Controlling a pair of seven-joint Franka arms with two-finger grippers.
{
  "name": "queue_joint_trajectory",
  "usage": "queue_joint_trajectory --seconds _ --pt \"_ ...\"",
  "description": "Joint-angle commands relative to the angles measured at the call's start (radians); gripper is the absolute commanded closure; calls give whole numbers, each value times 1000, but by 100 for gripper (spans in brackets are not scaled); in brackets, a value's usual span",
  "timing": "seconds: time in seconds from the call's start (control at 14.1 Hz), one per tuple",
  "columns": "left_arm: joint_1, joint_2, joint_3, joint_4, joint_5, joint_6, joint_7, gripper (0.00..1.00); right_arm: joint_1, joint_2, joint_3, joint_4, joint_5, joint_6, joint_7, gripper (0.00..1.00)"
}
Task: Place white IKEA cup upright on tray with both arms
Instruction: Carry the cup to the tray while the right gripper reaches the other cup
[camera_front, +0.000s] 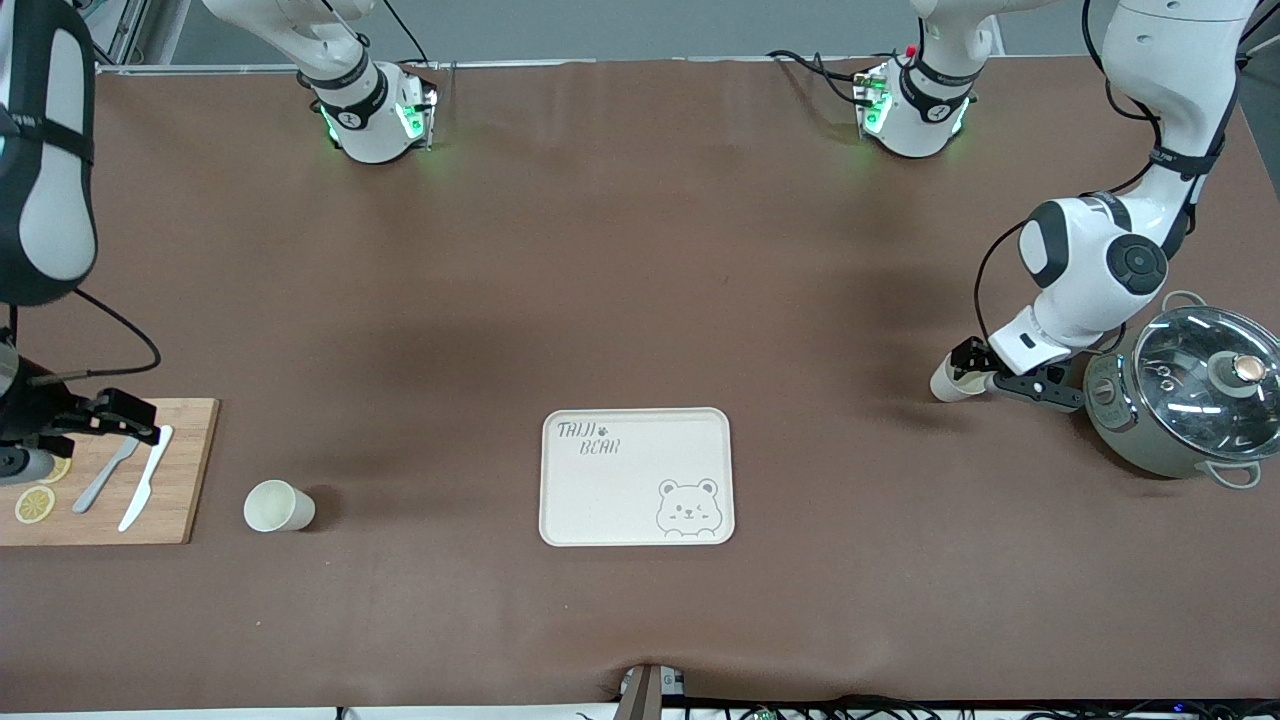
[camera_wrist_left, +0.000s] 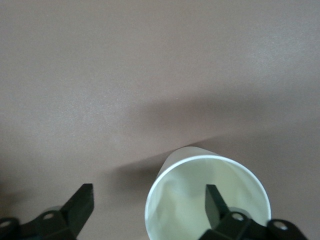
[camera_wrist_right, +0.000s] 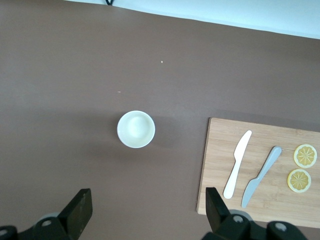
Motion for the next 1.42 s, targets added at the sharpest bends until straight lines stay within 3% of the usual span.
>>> queue_joint_trajectory --seconds 0.0,0.43,0.78,0.92,1.07,1.21,1.35 --pt "3 -5 -7 -14 12 21 -29 100 -36 96 7 105 26 -8 -39 0" --pt "-17 7 -9 1 10 21 -75 100 -45 208 7 125 65 66 -39 0" --pt "-158 13 -12 116 3 -19 -376 100 -45 277 6 119 69 136 -40 0" --pt "-233 36 -10 240 0 -167 -518 100 -46 297 6 118 69 148 -40 0" --pt "-328 99 -9 451 6 -413 -706 100 -46 323 6 115 71 181 -42 0" --pt "-419 217 -9 696 10 -639 -881 100 -45 340 6 113 74 210 -40 0" --pt "-505 330 -7 890 10 -739 -1047 100 -46 361 6 113 71 214 -42 0"
